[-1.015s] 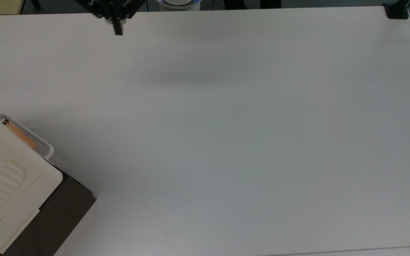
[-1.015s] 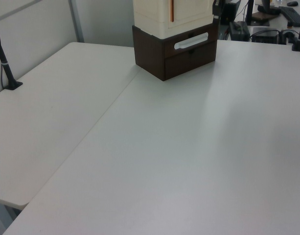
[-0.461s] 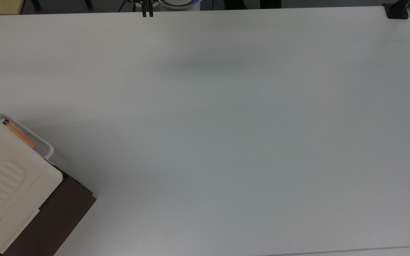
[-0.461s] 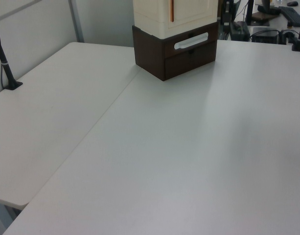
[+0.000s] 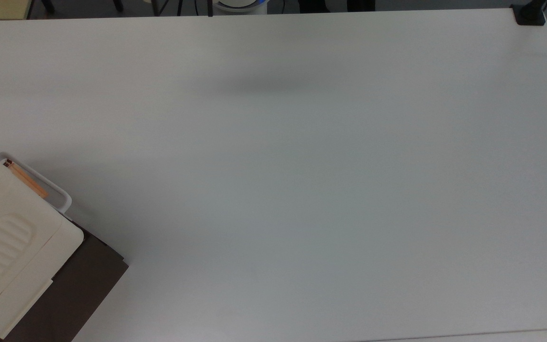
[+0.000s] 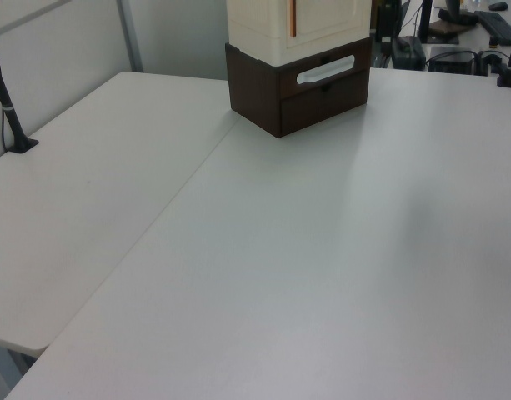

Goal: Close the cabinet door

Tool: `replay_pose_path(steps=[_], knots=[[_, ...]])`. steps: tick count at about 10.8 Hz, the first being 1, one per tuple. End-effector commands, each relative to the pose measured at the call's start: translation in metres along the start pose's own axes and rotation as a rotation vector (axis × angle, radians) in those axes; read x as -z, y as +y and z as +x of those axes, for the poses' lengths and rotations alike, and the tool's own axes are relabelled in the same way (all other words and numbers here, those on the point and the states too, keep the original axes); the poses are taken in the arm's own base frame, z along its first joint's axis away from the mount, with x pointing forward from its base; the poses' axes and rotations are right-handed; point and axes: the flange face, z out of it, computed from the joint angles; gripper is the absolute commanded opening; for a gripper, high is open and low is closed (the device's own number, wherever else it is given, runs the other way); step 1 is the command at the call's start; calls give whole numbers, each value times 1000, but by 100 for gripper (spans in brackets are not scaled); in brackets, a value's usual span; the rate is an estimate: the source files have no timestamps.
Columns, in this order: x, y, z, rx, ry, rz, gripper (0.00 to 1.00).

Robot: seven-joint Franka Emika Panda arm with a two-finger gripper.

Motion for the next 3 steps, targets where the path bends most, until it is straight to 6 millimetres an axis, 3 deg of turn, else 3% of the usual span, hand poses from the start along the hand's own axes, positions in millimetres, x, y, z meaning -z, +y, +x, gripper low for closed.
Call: replay_pose_path(steps=[1, 3], knots=[[8, 4, -9, -45, 4, -12, 100], [8, 6, -11, -61, -1, -9, 100]])
